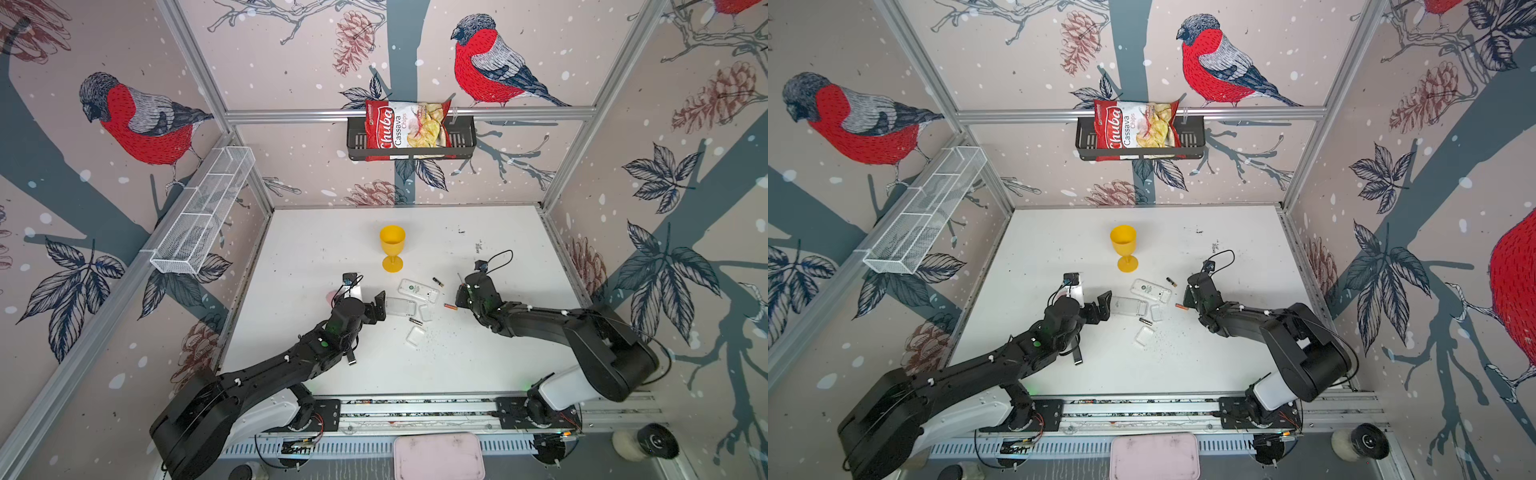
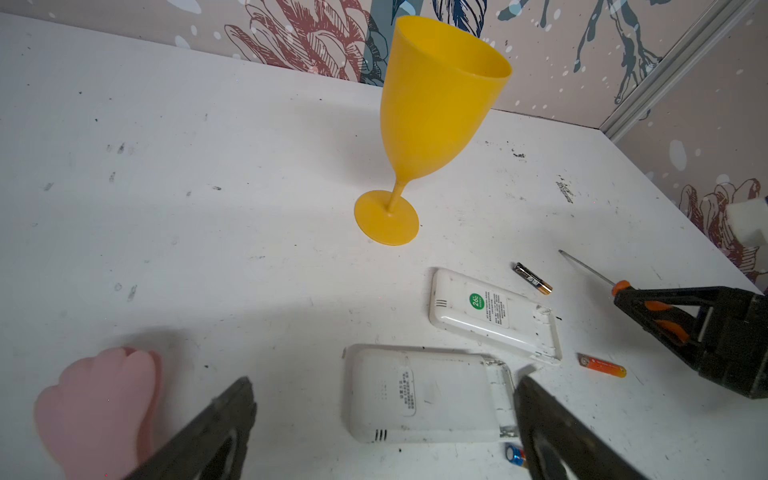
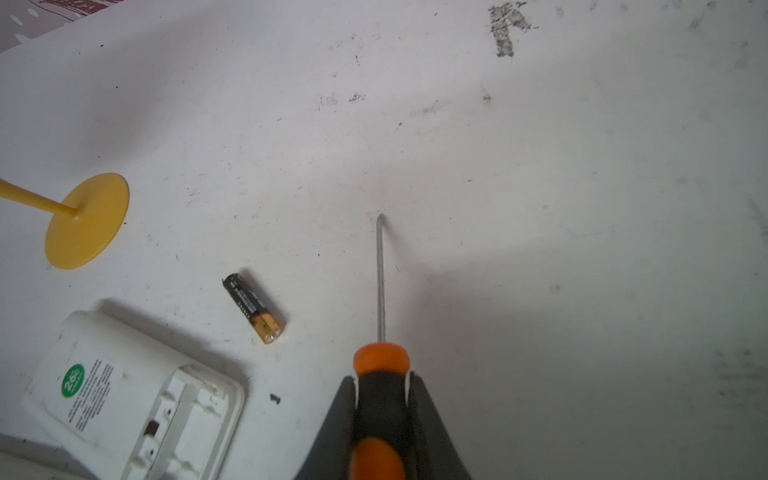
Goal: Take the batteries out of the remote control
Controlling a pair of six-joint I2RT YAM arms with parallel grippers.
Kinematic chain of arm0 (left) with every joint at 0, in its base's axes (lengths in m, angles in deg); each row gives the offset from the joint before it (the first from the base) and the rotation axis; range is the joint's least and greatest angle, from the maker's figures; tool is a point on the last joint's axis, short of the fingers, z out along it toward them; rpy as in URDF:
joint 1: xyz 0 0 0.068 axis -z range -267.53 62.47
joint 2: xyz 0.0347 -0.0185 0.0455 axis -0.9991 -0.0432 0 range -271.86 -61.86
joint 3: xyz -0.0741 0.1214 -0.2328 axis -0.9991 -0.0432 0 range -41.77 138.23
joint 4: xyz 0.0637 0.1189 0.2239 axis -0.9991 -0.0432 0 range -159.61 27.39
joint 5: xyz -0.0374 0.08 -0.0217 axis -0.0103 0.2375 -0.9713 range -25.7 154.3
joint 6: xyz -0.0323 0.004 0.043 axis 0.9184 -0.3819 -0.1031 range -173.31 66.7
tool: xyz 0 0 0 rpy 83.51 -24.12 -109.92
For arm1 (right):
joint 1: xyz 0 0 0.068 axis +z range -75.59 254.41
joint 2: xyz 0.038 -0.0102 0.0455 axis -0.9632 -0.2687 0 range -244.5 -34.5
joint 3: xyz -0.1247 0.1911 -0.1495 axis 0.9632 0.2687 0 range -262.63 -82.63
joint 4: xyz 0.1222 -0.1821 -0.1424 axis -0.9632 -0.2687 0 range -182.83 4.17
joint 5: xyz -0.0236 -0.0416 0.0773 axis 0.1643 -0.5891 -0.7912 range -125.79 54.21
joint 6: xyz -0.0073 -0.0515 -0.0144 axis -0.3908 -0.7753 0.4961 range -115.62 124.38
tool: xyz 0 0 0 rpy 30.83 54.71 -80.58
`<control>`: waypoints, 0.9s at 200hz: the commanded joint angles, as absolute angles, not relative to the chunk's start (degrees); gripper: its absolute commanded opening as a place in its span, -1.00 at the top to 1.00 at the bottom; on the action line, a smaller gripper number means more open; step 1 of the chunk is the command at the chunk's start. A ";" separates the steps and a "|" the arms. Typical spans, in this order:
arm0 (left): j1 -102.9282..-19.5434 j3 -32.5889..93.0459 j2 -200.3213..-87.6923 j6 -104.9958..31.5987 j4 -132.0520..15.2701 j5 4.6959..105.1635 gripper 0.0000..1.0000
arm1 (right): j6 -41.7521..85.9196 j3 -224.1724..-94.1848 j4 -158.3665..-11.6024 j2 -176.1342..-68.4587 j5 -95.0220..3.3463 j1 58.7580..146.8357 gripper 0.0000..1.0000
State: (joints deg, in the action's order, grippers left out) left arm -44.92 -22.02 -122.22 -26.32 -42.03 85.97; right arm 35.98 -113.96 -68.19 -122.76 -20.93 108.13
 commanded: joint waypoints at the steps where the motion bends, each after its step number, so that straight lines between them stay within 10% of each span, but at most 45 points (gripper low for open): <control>1: -44.99 -22.78 -121.95 -27.39 -41.27 88.15 -0.92 | 36.37 -114.57 -69.38 -124.77 -21.28 108.25 0.33; 180: -64.10 -22.31 -121.45 -26.71 -33.61 89.45 -0.92 | 28.31 -109.61 -60.79 -98.31 -13.63 99.94 -0.94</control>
State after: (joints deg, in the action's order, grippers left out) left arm -63.08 -21.26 -119.42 -25.56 -41.01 86.02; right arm 30.23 -109.76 -65.19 -98.44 -15.60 102.60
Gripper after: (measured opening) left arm 0.962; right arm 0.941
